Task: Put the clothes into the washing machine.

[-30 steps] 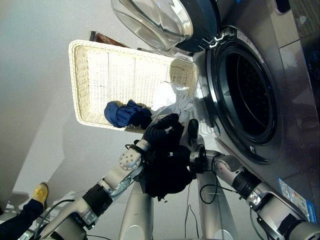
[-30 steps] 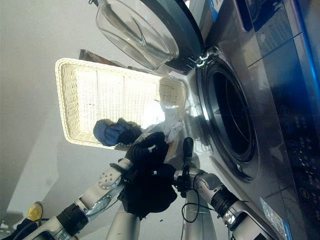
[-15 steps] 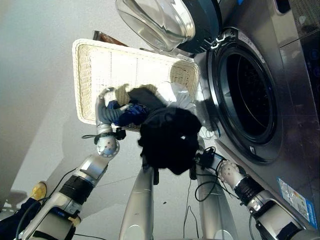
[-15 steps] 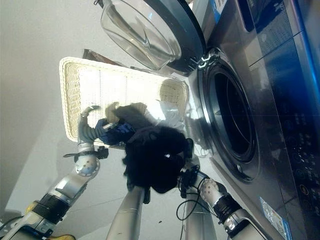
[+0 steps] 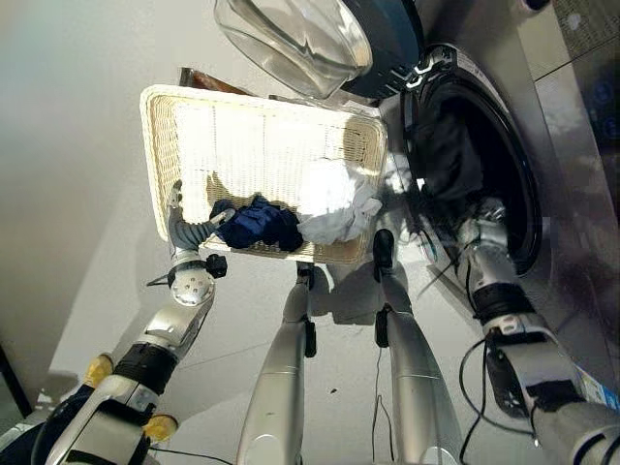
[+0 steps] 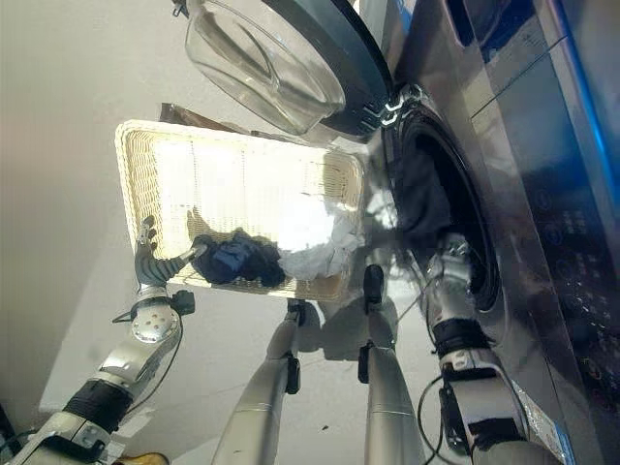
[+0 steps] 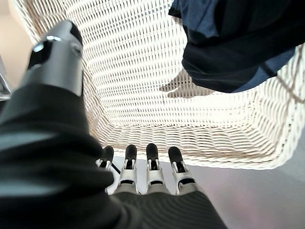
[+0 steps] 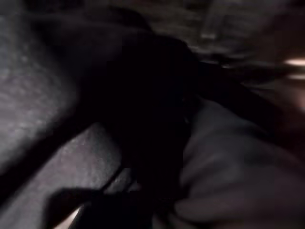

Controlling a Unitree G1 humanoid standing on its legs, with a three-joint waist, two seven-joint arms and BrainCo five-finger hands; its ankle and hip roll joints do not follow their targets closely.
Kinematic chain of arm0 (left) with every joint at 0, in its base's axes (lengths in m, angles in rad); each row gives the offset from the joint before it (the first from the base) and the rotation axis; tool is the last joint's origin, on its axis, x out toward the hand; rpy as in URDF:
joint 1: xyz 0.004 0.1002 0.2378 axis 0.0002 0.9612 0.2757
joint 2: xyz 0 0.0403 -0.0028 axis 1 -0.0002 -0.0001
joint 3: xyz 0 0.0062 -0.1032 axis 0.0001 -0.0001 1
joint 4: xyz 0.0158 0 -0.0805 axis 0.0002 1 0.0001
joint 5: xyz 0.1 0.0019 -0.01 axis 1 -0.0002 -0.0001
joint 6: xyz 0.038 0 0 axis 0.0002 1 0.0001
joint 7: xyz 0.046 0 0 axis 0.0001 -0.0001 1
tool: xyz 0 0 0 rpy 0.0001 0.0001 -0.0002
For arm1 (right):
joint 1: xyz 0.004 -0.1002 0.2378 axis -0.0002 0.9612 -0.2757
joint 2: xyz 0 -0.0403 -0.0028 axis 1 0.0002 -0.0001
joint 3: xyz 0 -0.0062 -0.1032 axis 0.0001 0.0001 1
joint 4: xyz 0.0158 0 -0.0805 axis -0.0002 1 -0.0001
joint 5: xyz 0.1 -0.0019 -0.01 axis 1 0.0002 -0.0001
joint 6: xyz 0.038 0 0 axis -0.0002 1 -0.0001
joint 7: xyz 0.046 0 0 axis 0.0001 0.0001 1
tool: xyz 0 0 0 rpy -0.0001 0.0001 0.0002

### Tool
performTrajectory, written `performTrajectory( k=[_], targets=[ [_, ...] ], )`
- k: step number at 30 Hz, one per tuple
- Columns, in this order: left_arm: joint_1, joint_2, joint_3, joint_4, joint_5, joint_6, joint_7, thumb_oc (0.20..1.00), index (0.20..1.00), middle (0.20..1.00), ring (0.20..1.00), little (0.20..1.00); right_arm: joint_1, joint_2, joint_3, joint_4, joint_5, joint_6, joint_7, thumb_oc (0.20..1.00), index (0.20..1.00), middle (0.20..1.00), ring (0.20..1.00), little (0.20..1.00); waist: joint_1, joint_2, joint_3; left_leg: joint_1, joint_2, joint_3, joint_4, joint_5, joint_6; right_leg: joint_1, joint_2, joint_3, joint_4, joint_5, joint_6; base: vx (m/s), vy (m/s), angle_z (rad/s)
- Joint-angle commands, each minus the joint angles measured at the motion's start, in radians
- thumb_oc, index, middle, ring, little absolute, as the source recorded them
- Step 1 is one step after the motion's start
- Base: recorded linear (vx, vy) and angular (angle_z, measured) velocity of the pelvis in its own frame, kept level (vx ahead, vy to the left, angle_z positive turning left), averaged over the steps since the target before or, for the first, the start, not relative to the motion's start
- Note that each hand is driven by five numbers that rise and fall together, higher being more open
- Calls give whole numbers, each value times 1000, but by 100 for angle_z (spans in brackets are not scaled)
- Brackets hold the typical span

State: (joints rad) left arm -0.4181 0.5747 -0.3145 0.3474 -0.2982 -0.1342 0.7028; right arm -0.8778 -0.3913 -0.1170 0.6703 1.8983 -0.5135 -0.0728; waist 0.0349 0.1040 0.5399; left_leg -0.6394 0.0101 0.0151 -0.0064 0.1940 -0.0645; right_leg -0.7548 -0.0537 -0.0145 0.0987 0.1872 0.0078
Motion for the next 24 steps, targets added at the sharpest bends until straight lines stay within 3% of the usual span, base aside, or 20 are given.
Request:
performTrajectory(
  k=[1, 6, 7, 10, 12, 13, 14, 15, 16, 17, 20, 22, 23, 24],
  targets=[
    [5, 24, -18, -4, -32, -60, -21, 1000, 1000, 1000, 1000, 1000, -54, -165, -59, -36, 74, -387, -79, 200, 200, 200, 200, 200, -5, 69, -20, -47, -73, -21, 40, 19, 27, 22, -5, -53, 15, 11, 53, 9, -41, -5],
    [29, 96, -18, -23, -81, -70, -61, 1000, 1000, 1000, 1000, 1000, -95, -293, -139, -32, 74, -709, -153, 200, 200, 200, 200, 200, -2, 74, -20, -37, -80, -30, 41, 11, 32, 35, -7, -52, 12, 10, 53, 8, -21, -1],
    [36, 122, -19, -25, -100, -64, -79, 1000, 1000, 1000, 1000, 1000, -102, -345, -169, -19, 74, -792, -206, 200, 200, 200, 200, 200, -6, 70, -20, -33, -81, -34, 43, 7, 33, 41, -9, -52, 12, 9, 55, 21, -53, 1],
    [33, 149, -28, -26, -121, -50, -97, 1000, 1000, 1000, 1000, 1000, -106, -411, -182, 16, 74, -862, -277, 200, 200, 200, 200, 200, -8, 63, -20, -31, -86, -41, 48, 4, 37, 42, -10, -51, 13, 13, 57, 18, -48, 1],
    [29, 160, -35, -27, -131, -42, -104, 1000, 1000, 1000, 1000, 1000, -101, -444, -185, 25, 74, -830, -304, 200, 200, 200, 200, 200, -10, 61, -20, -31, -87, -42, 49, 5, 38, 43, -11, -51, 12, 16, 58, 0, 0, 0],
    [28, 161, -38, -27, -134, -41, -105, 1000, 1000, 1000, 1000, 1000, -99, -447, -184, 19, 74, -800, -304, 231, 231, 231, 231, 231, -11, 60, -20, -31, -87, -43, 50, 5, 38, 43, -12, -50, 12, 17, 59, 0, 0, 0],
    [24, 164, -39, -28, -131, -35, -111, 1000, 1000, 1000, 1000, 1000, -89, -446, -186, 12, 74, -748, -304, 790, 790, 790, 790, 790, -10, 57, -20, -32, -90, -44, 52, 5, 40, 44, -13, -49, 11, 19, 59, 17, -30, -2],
    [17, 165, -44, -23, -127, -31, -115, 1000, 1000, 1000, 1000, 1000, -79, -415, -188, -11, 74, -623, -304, 1000, 1000, 1000, 1000, 1000, -11, 57, -20, -34, -90, -43, 56, 5, 42, 43, -13, -49, 11, 20, 61, 22, -45, -4],
    [9, 161, -46, -17, -118, -29, -119, 1000, 1000, 1000, 1000, 1000, -72, -385, -191, -34, 74, -520, -299, 1000, 1000, 1000, 1000, 1000, -11, 56, -20, -35, -91, -42, 59, 4, 42, 41, -14, -48, 11, 21, 61, 0, 0, 0],
    [4, 160, -49, -14, -114, -26, -121, 1000, 1000, 1000, 1000, 1000, -66, -367, -192, -41, 74, -467, -292, 1000, 1000, 1000, 1000, 1000, -12, 55, -20, -37, -91, -41, 60, 4, 43, 40, -15, -48, 12, 22, 61, 19, -44, 2],
    [-28, 142, -68, -12, -86, -8, -118, 1000, 1000, 1000, 1000, 1000, -39, -242, -138, -65, 74, -115, -213, 1000, 1000, 1000, 1000, 1000, -6, 49, -20, -46, -93, -34, 60, 6, 49, 33, -19, -57, 4, 30, 63, 0, -65, 4],
    [-38, 129, -78, -8, -67, -8, -101, 1000, 1000, 1000, 1000, 1000, -17, -170, -87, -89, 74, 59, -149, 1000, 1000, 1000, 1000, 1000, -8, 42, -20, -51, -89, -28, 52, 11, 47, 30, -17, -58, -4, 37, 63, -10, -21, 10],
    [-38, 129, -78, -8, -67, -8, -101, 1000, 1000, 1000, 1000, 1000, -17, -170, -87, -89, 74, 59, -149, 1000, 1000, 1000, 1000, 1000, -8, 42, -20, -51, -89, -28, 52, 11, 47, 30, -17, -58, -4, 37, 63, -2, 10, 3],
    [-43, 115, -88, -2, -57, -13, -84, 1000, 1000, 1000, 1000, 1000, 5, -141, -49, -86, 74, 160, -85, 1000, 1000, 1000, 1000, 1000, -11, 36, -20, -53, -86, -25, 49, 14, 46, 28, -13, -57, -6, 38, 63, -3, 11, -6]
  ],
)
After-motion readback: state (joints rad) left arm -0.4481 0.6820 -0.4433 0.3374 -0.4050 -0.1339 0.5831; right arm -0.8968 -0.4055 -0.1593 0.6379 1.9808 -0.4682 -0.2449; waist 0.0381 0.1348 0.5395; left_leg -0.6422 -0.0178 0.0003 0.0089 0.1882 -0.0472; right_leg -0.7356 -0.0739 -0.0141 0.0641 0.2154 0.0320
